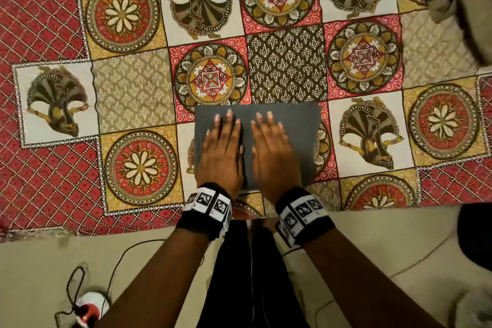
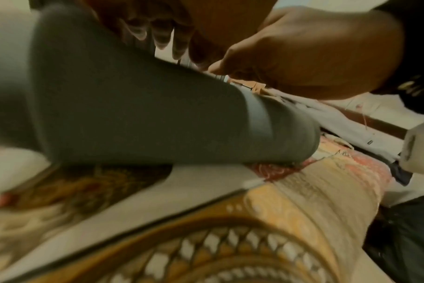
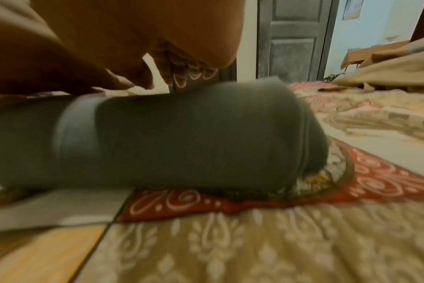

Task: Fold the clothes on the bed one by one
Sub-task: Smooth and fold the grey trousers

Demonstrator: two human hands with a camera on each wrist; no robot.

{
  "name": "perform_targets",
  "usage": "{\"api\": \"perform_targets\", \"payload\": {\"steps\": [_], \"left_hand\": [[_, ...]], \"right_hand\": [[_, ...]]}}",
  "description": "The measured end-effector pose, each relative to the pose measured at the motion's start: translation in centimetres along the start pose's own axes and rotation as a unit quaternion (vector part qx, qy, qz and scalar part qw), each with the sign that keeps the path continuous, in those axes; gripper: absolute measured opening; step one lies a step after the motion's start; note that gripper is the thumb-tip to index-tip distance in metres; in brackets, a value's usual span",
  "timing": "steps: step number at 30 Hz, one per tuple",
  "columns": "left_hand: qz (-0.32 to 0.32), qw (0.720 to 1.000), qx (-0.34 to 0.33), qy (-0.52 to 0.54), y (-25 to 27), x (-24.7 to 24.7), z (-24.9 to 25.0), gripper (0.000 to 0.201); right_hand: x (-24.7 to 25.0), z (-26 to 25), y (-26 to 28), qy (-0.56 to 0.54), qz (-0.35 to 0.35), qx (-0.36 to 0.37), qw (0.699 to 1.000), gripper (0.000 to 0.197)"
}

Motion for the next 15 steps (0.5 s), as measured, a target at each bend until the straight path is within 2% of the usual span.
{"api": "perform_targets", "payload": {"steps": [4, 9, 12, 15], "left_hand": [[-0.020, 0.999, -0.002, -0.038, -0.4, -2.6, -2.0, 0.060], [0.016, 0.997, 0.067, -0.026, -0.7, -2.7, -2.8, 0.070], [0.015, 0.996, 0.078, -0.027, -0.8, -2.8, -3.0, 0.073], [0.012, 0.996, 0.088, -0.025, -0.8, -3.1, -3.2, 0.076]], "right_hand": [[-2.7, 1.1, 0.3, 0.050, -0.051, -0.009, 0.997, 0.057], [-2.4, 3.0, -0.5, 0.080, -0.035, -0.046, 0.995, 0.082], [-1.5, 5.2, -1.0, 0.095, -0.038, -0.085, 0.991, 0.098], [-0.7, 7.9, -0.9, 0.079, -0.038, -0.142, 0.986, 0.105]]}}
Point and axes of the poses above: each hand's wrist, its own y-axis away from the middle knuckle, its own x-axis out of the back of the hand, z = x × y, the point moved 2 cm from there along -y, towards the middle knuckle, and after that the axes turned 4 degrees about z, right-handed, at the moved point
